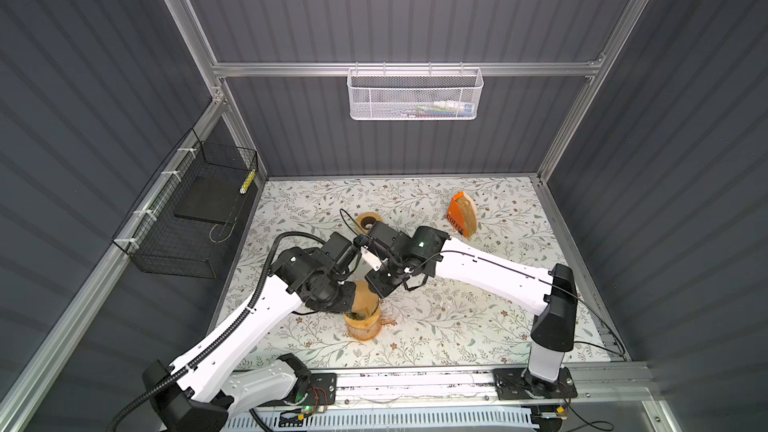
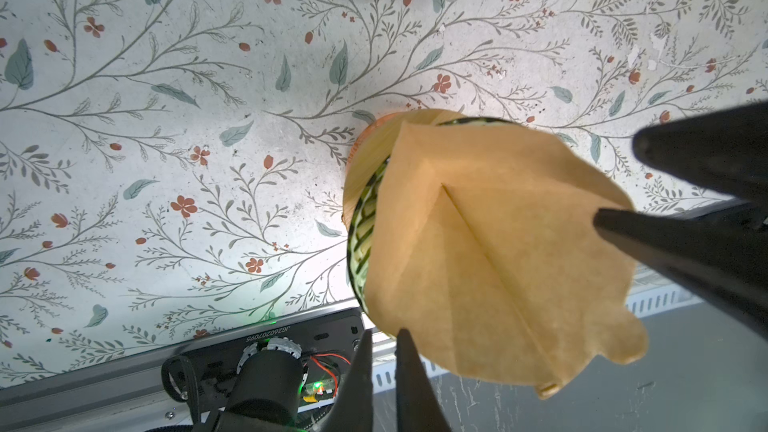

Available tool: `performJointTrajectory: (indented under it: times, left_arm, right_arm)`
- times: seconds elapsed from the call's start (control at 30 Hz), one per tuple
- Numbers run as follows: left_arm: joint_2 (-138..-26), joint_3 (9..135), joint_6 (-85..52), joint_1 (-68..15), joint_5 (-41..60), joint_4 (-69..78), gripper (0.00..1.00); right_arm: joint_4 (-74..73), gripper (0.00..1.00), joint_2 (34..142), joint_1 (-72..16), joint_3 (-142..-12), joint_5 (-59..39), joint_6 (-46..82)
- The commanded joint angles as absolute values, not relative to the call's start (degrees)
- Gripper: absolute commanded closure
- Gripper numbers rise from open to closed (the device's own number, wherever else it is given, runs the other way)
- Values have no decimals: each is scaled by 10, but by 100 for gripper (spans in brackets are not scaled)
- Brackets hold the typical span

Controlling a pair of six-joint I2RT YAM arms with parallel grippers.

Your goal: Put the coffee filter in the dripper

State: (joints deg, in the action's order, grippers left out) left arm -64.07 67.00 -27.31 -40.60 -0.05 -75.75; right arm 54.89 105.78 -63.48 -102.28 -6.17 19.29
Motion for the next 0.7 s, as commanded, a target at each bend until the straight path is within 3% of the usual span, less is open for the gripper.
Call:
performJointTrajectory:
  times: [0.0, 0.3, 0.67]
  left_arm:
    - [-637, 669, -273, -410, -3, -764, 86]
    - [-637, 666, -272, -410, -3, -764, 86]
    - [-634, 655, -272, -410, -7, -764, 86]
  right_arm:
    - [554, 76, 1047, -638, -1010, -56, 195]
    - [547, 88, 1050, -638, -1004, -66, 198]
    - [539, 92, 1057, -638, -1004, -77, 200]
